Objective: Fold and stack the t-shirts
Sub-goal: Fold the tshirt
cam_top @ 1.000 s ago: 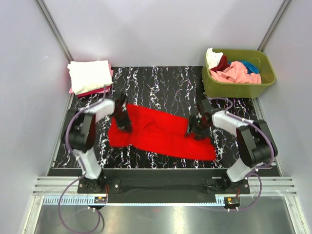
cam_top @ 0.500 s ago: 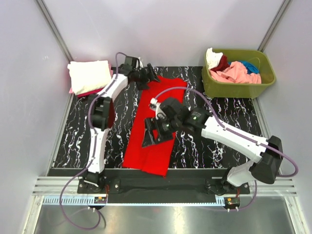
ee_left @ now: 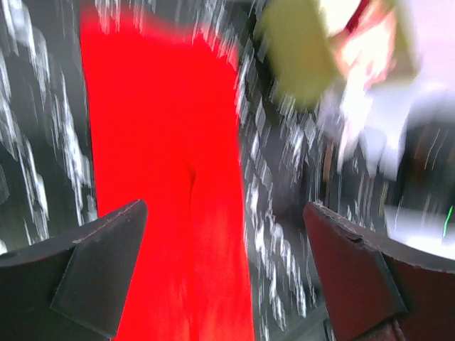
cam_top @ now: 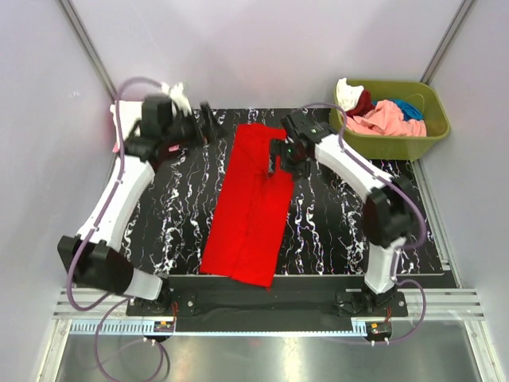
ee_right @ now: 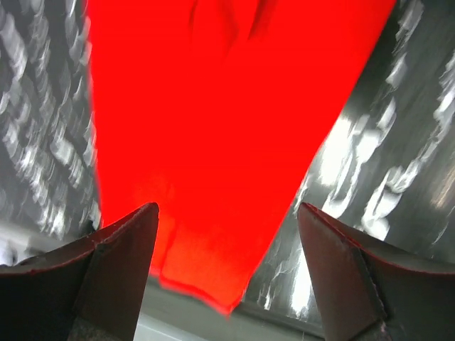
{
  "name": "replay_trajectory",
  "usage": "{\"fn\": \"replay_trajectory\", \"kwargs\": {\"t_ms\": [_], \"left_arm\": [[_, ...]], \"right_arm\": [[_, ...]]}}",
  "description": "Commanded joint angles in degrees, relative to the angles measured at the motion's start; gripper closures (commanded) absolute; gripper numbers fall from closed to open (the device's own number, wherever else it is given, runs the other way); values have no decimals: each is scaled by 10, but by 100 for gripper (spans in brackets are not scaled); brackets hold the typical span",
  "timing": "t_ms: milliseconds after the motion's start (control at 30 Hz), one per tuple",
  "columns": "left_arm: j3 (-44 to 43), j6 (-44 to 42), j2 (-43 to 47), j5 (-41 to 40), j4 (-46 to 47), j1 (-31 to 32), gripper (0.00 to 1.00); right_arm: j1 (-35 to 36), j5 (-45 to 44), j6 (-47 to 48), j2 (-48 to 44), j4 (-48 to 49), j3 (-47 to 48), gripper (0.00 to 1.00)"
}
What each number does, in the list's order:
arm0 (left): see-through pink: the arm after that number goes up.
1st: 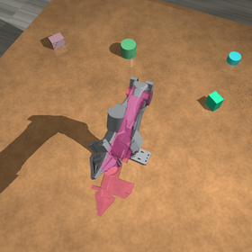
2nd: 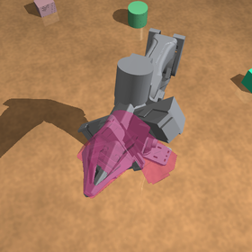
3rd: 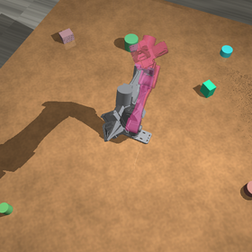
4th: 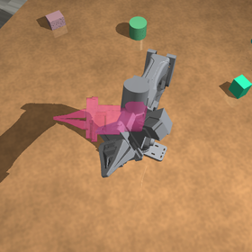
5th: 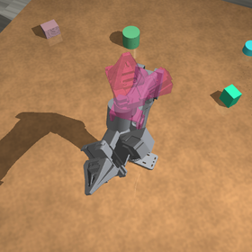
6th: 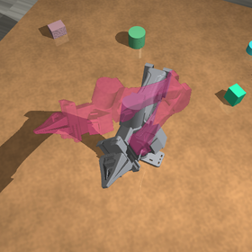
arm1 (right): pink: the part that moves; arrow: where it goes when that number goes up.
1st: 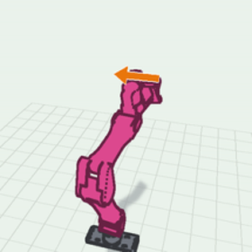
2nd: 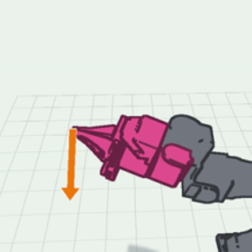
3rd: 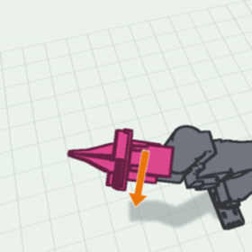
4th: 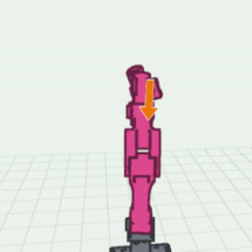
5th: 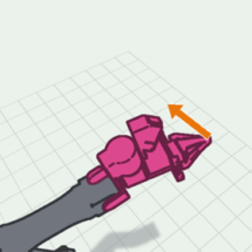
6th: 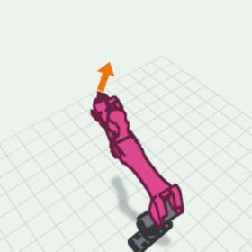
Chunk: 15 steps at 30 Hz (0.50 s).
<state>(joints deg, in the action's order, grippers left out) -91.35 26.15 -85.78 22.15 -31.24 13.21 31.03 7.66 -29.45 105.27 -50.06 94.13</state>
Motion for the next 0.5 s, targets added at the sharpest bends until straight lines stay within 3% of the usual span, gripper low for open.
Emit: {"fn": "replay_trajectory", "kwargs": {"t_ms": [0,67,167,300,467], "left_arm": [[191,45,28,3,30,4,1],[306,73,76,4,88,10,1],[410,98,117,5,132,16,1],[490,123,128,24,179,29,1],[565,154,119,25,238,55,1]], "right_arm": [[-18,-74,39,121,-41,146,14],[-27,-106,43,185,-90,220,15],[-40,-110,47,297,-141,351,16],[-51,-91,57,413,-161,478,17],[-64,-35,62,475,-134,526,18]]}}
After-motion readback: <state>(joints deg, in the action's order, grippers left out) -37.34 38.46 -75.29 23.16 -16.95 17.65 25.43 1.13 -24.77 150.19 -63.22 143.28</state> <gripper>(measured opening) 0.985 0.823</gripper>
